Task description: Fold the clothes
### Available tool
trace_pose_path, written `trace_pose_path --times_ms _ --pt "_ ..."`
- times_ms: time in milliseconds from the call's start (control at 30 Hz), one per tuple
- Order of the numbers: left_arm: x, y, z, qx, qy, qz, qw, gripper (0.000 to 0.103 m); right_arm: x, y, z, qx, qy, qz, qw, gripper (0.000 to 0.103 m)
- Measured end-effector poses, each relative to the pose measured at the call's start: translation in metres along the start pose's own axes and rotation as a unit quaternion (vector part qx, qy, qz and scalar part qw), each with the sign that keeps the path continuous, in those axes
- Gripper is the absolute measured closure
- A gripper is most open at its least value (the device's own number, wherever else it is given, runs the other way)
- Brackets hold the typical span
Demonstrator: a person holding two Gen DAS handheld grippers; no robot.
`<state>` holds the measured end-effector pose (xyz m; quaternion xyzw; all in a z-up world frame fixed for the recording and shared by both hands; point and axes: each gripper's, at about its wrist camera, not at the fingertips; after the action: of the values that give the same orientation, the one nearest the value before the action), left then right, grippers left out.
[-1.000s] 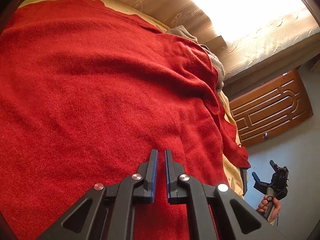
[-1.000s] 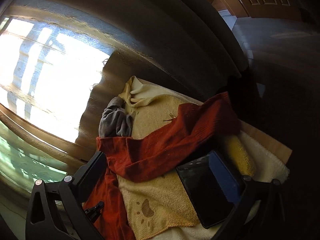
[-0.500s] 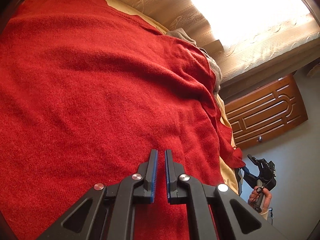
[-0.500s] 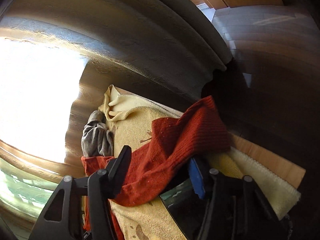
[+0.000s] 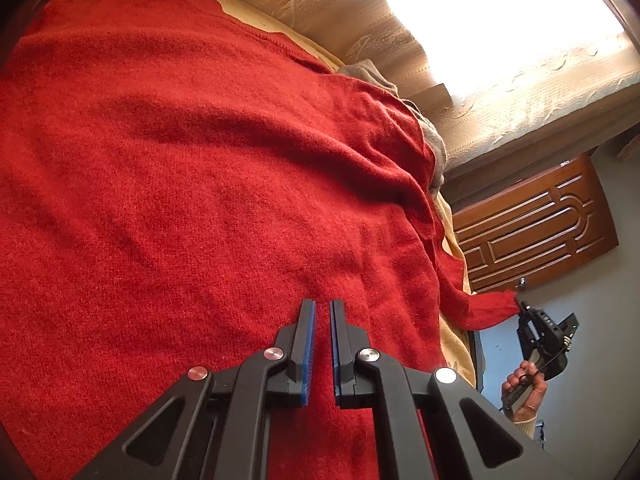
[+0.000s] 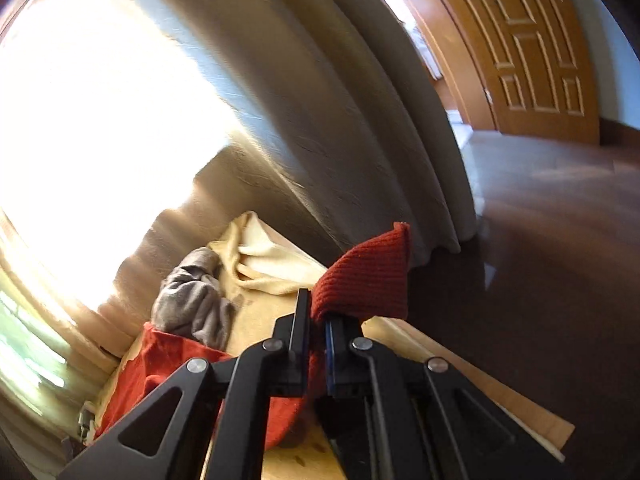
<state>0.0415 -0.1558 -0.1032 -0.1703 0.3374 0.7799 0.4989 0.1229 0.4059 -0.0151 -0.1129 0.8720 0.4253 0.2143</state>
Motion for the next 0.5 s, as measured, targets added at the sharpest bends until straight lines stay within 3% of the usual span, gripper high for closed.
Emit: trace_pose_path --times_ms 167,300,500 --pt "-0.023 0.009 -0.013 -0.03 0.019 0.041 0.9985 0.095 0.005 0.014 -0.083 -0.071 0.074 0.029 0.994 0.096" --pt "-0.054 0.017 -0.025 -0.053 0.026 0.1 0.9932 0.095 0.023 0.016 -0.152 -0.104 0.144 0.021 0.984 0.096" --pt "-0.094 0.025 -0.055 -0.112 0.029 0.171 0.9785 0.095 0.052 -0.024 -0.286 -0.162 0.27 -0.021 0.949 0.096"
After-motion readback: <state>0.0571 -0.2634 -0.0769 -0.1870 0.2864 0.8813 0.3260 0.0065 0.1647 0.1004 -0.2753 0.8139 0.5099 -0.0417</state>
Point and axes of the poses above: each gripper's, at about its wrist camera, not at the fingertips, and x roughly the way its jaws point, z to its right, y to its top, and after that the axes turned 2 degrees about z, right-handed
